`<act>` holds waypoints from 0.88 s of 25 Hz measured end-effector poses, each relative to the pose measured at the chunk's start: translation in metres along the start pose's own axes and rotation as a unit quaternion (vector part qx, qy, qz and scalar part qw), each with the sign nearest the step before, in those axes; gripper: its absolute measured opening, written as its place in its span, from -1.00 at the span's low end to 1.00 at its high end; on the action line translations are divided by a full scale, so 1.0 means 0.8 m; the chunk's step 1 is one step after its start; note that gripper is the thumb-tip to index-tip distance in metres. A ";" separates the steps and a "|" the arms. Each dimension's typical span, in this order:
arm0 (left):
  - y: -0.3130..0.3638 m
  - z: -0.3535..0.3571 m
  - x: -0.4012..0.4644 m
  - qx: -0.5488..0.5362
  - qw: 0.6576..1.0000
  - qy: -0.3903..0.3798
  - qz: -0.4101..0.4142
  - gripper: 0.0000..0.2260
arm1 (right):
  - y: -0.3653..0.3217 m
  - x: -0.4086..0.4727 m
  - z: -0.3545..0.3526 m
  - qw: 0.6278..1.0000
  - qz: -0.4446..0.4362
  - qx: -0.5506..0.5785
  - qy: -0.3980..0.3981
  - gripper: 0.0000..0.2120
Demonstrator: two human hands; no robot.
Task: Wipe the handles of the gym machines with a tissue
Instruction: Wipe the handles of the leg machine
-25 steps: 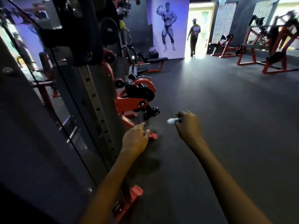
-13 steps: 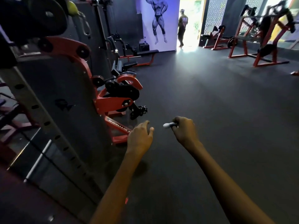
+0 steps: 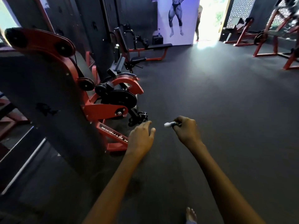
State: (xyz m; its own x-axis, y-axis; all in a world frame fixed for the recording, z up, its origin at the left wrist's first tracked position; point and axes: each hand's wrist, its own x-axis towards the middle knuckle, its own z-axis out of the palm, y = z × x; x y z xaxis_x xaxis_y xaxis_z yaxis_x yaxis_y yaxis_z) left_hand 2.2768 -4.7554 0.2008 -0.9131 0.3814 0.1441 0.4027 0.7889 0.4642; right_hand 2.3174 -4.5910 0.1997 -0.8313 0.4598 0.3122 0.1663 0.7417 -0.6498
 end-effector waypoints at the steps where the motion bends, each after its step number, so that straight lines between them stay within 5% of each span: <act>1: 0.006 0.011 0.028 0.003 1.000 0.002 -0.004 -0.60 | 0.011 0.031 0.003 1.000 -0.010 -0.002 -0.009 -0.91; 11: 0.073 0.081 0.374 0.020 0.993 0.058 -0.104 -0.62 | 0.101 0.414 0.059 0.991 -0.103 0.030 -0.083 -0.90; 22: -0.007 0.147 0.787 0.022 0.977 0.140 -0.161 -0.65 | 0.144 0.821 0.239 0.971 -0.159 0.010 -0.178 -0.92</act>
State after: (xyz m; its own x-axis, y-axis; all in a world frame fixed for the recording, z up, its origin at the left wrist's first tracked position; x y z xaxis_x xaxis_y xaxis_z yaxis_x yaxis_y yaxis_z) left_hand 1.7074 -4.4630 0.1865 -0.9722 -0.0319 0.2321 0.0878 0.8690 0.4869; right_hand 1.6894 -4.2969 0.1975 -0.9702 0.0074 0.2422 -0.1373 0.8068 -0.5747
